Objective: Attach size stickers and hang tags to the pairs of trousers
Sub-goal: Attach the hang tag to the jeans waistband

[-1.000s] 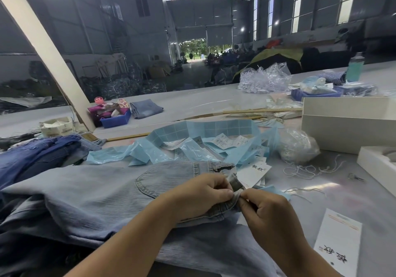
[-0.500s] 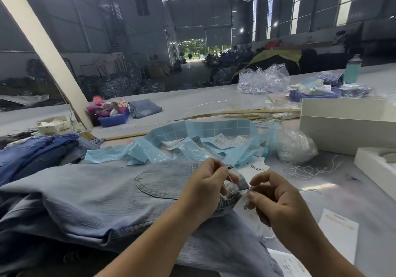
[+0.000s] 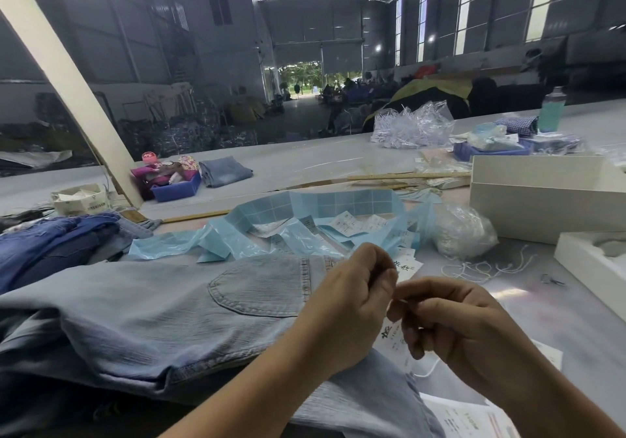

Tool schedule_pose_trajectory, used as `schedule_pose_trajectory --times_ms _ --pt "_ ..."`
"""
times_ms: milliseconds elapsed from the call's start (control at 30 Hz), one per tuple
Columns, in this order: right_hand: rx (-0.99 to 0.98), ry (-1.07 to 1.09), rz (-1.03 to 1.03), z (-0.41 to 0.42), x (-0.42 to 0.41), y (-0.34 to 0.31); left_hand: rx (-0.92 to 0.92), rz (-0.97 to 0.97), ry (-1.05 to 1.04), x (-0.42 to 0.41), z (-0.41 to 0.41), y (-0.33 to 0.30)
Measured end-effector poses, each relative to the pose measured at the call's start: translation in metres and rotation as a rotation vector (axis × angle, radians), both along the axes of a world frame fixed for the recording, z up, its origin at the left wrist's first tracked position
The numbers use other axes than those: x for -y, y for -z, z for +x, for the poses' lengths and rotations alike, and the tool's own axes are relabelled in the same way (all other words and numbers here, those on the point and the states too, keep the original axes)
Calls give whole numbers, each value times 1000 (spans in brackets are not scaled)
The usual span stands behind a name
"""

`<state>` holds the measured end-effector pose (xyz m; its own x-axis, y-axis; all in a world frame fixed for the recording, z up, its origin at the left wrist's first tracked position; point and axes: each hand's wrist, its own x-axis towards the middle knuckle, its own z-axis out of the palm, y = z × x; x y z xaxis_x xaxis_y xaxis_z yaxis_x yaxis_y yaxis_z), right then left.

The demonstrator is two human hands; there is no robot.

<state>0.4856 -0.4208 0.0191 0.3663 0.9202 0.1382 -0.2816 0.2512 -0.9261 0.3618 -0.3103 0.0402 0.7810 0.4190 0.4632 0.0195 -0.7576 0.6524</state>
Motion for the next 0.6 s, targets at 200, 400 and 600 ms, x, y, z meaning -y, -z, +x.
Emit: schedule_pose_trajectory --times_ms 200,400,600 --pt "31 20 -9 5 0 1 -99 42 16 -2 -3 1" --pt "229 162 -36 7 -1 1 -164 -23 35 3 1 8" --pt "418 182 -140 13 5 -1 -170 128 60 3 5 11"
